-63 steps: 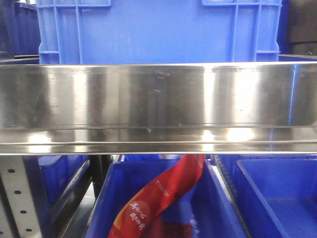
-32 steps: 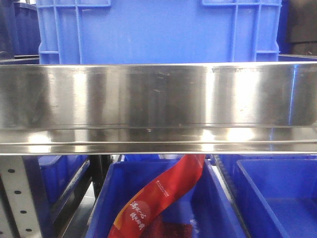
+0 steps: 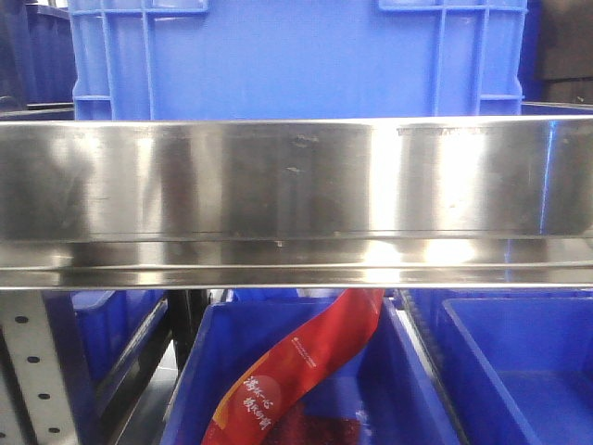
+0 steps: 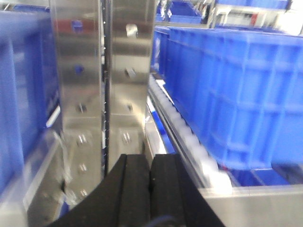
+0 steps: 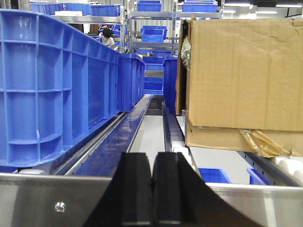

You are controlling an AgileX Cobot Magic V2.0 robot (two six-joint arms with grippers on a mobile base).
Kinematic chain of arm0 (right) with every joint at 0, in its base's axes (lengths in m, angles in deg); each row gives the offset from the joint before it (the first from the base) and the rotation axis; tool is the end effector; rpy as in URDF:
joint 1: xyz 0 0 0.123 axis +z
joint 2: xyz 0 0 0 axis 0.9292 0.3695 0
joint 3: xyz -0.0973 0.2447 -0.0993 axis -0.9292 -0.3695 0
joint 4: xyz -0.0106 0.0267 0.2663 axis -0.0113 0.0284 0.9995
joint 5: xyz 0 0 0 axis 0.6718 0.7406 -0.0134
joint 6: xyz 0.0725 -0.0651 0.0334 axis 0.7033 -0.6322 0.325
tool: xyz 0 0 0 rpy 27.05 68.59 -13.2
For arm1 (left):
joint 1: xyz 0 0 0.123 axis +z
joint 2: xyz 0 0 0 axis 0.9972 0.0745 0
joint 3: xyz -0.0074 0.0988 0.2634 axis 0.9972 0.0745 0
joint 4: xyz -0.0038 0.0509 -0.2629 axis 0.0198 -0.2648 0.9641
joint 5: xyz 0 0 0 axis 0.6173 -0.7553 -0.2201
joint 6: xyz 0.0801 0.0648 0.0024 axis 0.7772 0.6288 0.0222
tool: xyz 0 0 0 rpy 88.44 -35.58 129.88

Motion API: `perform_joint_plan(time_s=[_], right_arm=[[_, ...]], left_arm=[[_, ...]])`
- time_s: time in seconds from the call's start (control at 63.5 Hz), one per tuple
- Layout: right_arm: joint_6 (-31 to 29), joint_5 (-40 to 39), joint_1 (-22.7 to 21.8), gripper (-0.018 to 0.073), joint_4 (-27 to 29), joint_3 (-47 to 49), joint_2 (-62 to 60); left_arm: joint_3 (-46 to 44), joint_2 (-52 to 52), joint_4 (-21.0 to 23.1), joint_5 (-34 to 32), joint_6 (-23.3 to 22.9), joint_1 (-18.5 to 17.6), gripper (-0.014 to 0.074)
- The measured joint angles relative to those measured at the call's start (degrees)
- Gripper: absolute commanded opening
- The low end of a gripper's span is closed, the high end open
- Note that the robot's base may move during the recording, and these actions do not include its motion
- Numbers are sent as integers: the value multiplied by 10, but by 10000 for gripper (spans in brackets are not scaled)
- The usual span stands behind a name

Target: Grab PVC pipe and place in blue bin

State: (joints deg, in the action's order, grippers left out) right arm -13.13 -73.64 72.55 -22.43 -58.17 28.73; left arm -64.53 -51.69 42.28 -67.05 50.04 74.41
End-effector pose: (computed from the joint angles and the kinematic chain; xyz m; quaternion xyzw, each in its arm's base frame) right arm 0.0879 0.0065 0.2161 -0.0157 0.6697 0.0366 0.7416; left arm 0.0923 -0.0118 0.2712 0.0262 0.7323 -0.0668 0.6772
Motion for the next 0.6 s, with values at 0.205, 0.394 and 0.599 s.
perform_joint_plan(time_s=[0.205, 0.394, 0.599], right_arm=[[0, 0, 0, -167, 0, 0, 0], [0, 0, 0, -167, 0, 0, 0], [0, 0, 0, -167, 0, 0, 0]], left_arm=[[115, -90, 76, -27, 83, 16, -111], [156, -94, 98, -73, 106, 42, -111], [157, -95, 100, -133, 111, 78, -111]])
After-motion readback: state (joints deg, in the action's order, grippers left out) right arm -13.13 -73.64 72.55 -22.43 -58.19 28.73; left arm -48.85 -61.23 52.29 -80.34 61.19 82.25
